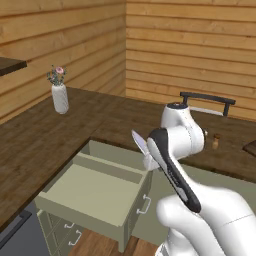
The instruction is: Pick up the knife from the drawer and place it on the cutting board. Then place the meat from the plate to the cutting board.
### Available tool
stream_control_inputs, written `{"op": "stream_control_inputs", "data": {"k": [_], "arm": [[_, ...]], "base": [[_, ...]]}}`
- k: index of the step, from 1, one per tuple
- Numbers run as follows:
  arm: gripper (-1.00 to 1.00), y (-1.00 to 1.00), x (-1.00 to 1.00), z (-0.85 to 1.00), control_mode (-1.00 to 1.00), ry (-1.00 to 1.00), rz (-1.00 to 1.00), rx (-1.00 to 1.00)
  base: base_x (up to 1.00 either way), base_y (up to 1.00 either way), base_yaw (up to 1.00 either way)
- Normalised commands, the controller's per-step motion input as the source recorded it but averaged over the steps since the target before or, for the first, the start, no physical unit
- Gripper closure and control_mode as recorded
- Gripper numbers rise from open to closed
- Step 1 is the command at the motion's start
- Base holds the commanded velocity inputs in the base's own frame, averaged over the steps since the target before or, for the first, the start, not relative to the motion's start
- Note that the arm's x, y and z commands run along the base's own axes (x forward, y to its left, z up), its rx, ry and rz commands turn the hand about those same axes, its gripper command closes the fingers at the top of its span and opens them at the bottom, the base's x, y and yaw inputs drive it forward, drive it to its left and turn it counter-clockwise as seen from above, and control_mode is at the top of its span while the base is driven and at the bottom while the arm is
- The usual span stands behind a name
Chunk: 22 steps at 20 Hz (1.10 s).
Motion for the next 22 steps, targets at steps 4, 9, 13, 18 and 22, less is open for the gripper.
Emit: {"op": "stream_control_inputs", "data": {"k": [4, 9, 13, 18, 22], "arm": [[1.00, -0.06, -0.01, 0.00, 1.00, -0.08, -0.14, -0.15], [1.00, 0.00, 0.00, 0.00, 1.00, 0.00, 0.00, 0.00], [1.00, 0.00, 0.00, 0.00, 1.00, 0.00, 0.00, 0.00], [1.00, 0.00, 0.00, 0.00, 1.00, 0.00, 0.00, 0.00], [1.00, 0.00, 0.00, 0.00, 1.00, 0.00, 0.00, 0.00]], "base": [[-0.10, -0.05, -0.05], [-0.97, -0.67, -0.30], [-0.36, -1.00, -0.52], [0.07, -0.80, -0.68], [0.35, -0.05, -0.66]]}}
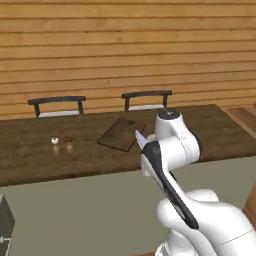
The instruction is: Pick up the knife from the drawer and place it on the cutting board. Then place the meat from the plate to the cutting board.
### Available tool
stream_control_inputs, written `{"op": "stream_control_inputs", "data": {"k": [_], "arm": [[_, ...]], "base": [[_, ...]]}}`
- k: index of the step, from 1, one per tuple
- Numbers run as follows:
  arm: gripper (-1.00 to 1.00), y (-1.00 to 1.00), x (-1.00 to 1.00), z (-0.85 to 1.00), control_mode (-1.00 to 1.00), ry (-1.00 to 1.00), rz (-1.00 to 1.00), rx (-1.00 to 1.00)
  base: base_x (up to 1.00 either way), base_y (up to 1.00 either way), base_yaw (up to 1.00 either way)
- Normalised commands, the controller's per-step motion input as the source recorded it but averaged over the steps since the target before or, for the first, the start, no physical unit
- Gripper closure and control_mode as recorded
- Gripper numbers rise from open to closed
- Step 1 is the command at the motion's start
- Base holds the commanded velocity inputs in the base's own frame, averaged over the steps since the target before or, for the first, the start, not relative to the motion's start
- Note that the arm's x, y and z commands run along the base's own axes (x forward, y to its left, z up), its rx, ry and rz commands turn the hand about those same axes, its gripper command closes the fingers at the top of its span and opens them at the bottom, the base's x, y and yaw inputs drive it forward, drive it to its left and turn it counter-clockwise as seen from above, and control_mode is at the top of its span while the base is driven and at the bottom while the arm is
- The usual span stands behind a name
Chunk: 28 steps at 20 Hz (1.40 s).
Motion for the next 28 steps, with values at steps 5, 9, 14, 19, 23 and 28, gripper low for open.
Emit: {"op": "stream_control_inputs", "data": {"k": [5, 9, 14, 19, 23, 28], "arm": [[1.00, 0.00, 0.00, 0.00, 1.00, 0.00, 0.00, 0.00], [1.00, 0.00, 0.00, 0.00, 1.00, 0.00, 0.00, 0.00], [1.00, -0.15, 0.75, 0.01, -1.00, 0.08, -0.12, 0.08], [1.00, -0.30, 0.98, -0.01, -1.00, 0.16, -0.07, 0.15], [1.00, -0.01, 1.00, -0.11, -1.00, 0.06, -0.01, 0.09], [1.00, 0.24, 1.00, -0.30, -1.00, 0.02, -0.06, 0.02]], "base": [[0.60, 0.70, -0.36], [0.98, 0.49, -0.20], [0.20, 0.01, -0.03], [0.00, 0.00, 0.00], [0.00, 0.00, 0.00], [0.00, 0.00, 0.00]]}}
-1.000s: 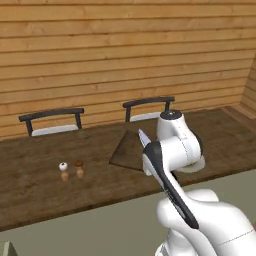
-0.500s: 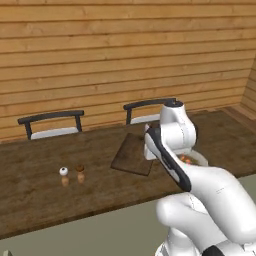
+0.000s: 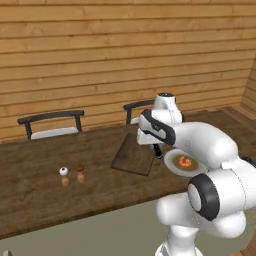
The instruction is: Pick up the knife from the drawer and place it on the cutting board. Then place the meat from the plate to the cutting board.
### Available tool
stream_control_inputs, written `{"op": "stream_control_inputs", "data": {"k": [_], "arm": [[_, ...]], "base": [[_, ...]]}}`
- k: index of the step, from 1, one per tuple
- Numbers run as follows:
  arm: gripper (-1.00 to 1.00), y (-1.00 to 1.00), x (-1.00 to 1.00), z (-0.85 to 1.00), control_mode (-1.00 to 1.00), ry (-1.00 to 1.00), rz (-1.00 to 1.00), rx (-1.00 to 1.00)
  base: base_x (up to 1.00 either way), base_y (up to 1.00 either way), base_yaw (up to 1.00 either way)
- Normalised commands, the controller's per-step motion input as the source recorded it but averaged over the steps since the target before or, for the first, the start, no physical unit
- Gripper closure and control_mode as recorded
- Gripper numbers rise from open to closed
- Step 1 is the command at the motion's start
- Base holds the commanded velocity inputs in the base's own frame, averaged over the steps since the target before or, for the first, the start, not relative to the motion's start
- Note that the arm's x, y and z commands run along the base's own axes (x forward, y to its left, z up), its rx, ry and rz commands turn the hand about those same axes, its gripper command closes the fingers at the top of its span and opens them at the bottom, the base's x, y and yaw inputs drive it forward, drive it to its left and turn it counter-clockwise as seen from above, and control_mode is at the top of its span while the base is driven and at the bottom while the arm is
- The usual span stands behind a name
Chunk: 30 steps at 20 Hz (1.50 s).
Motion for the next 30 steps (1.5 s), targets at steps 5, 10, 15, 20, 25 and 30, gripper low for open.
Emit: {"op": "stream_control_inputs", "data": {"k": [5, 10, 15, 20, 25, 30], "arm": [[1.00, 0.53, 0.71, -0.70, -1.00, 0.00, -0.14, 0.00], [1.00, 0.27, 0.47, -0.56, -1.00, 0.00, -0.23, 0.00], [1.00, 0.14, 0.06, -0.28, -1.00, 0.00, -0.28, 0.00], [-1.00, 0.14, 0.00, -0.31, -1.00, 0.00, -0.27, 0.00], [-1.00, -0.01, -0.11, -0.02, -1.00, -0.02, -0.19, 0.00], [-1.00, -0.26, -0.42, 0.43, -1.00, -0.12, -0.09, 0.00]], "base": [[0.00, 0.00, 0.00], [0.00, 0.00, 0.00], [0.00, 0.00, 0.00], [0.00, 0.00, 0.00], [0.00, 0.00, 0.00], [0.00, 0.00, 0.00]]}}
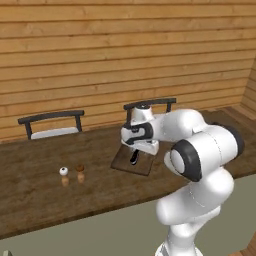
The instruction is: Pick up the knife from the drawer and place it on the cutting board. Then place the meat from the plate to the cutting board.
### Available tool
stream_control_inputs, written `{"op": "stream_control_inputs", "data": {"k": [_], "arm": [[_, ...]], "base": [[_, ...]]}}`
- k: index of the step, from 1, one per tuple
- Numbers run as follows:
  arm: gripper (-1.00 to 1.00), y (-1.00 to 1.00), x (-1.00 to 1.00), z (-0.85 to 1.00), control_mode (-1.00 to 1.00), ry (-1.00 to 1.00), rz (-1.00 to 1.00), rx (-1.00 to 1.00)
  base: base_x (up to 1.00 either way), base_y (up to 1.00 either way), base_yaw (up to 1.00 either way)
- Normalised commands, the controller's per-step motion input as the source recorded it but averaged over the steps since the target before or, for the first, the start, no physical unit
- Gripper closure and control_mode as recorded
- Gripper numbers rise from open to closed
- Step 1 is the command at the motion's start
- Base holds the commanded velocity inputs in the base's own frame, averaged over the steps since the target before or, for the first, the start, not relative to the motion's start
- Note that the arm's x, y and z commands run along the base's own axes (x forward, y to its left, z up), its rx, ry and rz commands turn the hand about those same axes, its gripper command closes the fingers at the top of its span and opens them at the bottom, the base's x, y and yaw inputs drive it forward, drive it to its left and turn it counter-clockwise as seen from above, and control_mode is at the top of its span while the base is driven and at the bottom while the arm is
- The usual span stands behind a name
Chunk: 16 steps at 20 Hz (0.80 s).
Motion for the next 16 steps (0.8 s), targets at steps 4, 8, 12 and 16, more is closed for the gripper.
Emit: {"op": "stream_control_inputs", "data": {"k": [4, 8, 12, 16], "arm": [[-1.00, -0.88, -0.79, 0.93, -1.00, -0.11, -0.06, 0.02], [-1.00, -1.00, -0.69, 0.67, -1.00, 0.00, -0.04, 0.06], [-1.00, -1.00, -0.50, 0.08, -1.00, 0.08, -0.04, 0.00], [-1.00, -0.97, -0.48, -0.01, -1.00, 0.01, 0.00, 0.00]], "base": [[0.00, 0.00, 0.00], [0.00, 0.00, 0.00], [0.00, 0.00, 0.00], [0.00, 0.00, 0.00]]}}
